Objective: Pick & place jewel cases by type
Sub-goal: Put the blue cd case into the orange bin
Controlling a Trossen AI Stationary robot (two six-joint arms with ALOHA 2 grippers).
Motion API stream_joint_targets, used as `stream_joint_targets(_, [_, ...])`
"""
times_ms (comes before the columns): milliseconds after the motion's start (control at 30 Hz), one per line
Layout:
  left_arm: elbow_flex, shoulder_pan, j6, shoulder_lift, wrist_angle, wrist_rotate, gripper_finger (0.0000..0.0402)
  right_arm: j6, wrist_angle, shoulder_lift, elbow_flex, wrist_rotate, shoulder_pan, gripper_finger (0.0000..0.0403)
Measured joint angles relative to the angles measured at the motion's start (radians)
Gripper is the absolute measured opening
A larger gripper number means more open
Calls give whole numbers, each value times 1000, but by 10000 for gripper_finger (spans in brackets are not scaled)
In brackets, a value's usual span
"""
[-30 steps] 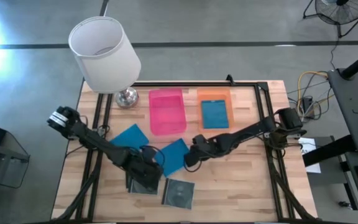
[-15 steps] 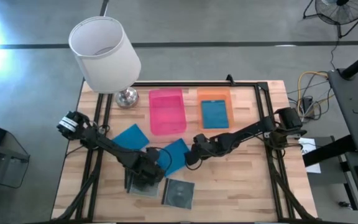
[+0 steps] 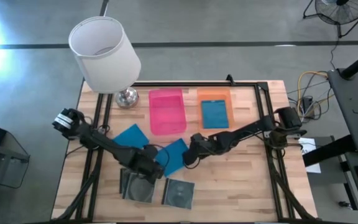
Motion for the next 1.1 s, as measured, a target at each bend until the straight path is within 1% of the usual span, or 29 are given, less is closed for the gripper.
stream_joint_targets(133, [-4,10,0,19,23,12,142,-27,2,6,-22,0,-28,231])
stream_joint_targets(200, [-2,12,0,22,26,17,142,-54,6,14,-37,-18,-42,231])
stream_joint_targets(367, [-4,13,1,58,44,42,142,-145,100,47,-49,-124,-68,231])
stream_joint_targets(500, [-19,21,24,101,108,86,142,-175,138,99,-24,-149,-67,231])
stream_joint_targets(700, [-16,46,82,165,118,117,142,-183,108,168,41,-202,-66,230])
stream_joint_targets(867, [-16,64,149,189,126,156,142,-248,94,160,66,-225,-66,231])
stream_joint_targets(967, [-16,67,172,193,130,175,142,-285,94,124,69,-266,-67,231])
stream_joint_targets(1100, [-16,67,189,194,131,172,142,-299,80,60,57,-275,-64,231])
